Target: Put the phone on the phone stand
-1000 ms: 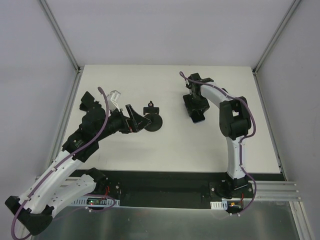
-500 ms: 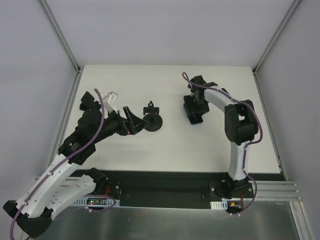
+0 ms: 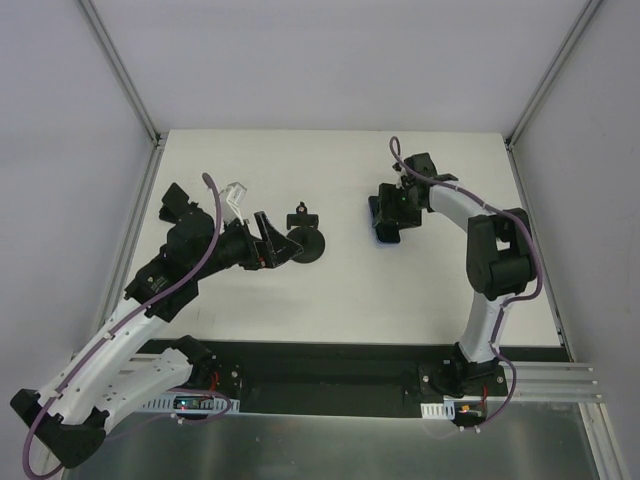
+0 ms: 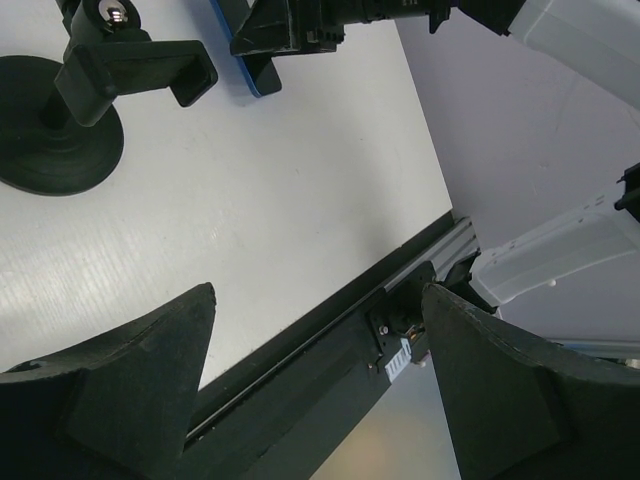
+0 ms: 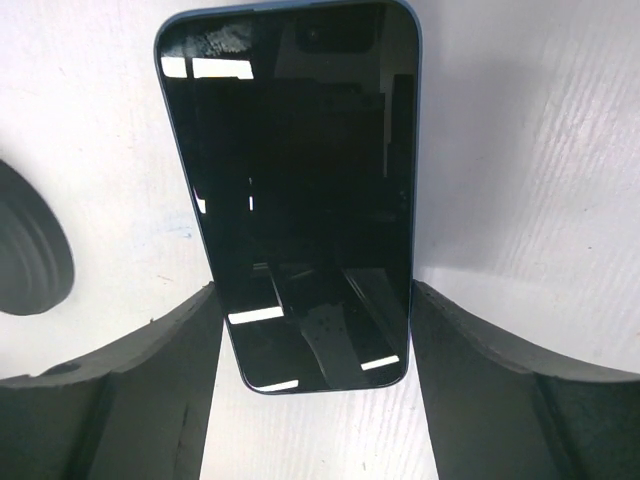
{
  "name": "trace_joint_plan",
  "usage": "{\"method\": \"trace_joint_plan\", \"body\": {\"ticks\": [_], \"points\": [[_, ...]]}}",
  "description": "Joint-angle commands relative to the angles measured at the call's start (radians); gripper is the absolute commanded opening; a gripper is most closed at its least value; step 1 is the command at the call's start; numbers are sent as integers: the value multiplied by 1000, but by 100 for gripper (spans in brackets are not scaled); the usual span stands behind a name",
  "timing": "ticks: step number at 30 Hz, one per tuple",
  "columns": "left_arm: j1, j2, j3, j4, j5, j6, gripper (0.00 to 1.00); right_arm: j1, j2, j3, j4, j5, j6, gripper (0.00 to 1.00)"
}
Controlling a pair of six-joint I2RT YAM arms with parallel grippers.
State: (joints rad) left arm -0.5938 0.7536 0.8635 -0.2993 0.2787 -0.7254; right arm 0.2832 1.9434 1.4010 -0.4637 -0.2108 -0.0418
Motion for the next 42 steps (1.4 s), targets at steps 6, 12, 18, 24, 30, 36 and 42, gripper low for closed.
{"method": "trace_joint_plan", "body": {"ticks": [6,12,18,24,30,36,42], "points": [[9,188,196,6,76,58,91,-38,-259,-180,345,-200,129,1],[9,353,354,12,39,99,91,-36,-437,-289,485,-246,189,1],[8,528,489,83,2,188,88,19,-605,-338,534,-227,212,1],[6,711,673,92,11,219,93,123,-702,-344,537,-148,211,1],[6,803,761,95,14,210,78,192,-727,-341,545,-119,207,1],[6,845,784,101,82,204,51,238,-733,-330,545,-93,197,1],[3,862,758,123,154,170,36,275,-742,-320,531,-56,171,1]]}}
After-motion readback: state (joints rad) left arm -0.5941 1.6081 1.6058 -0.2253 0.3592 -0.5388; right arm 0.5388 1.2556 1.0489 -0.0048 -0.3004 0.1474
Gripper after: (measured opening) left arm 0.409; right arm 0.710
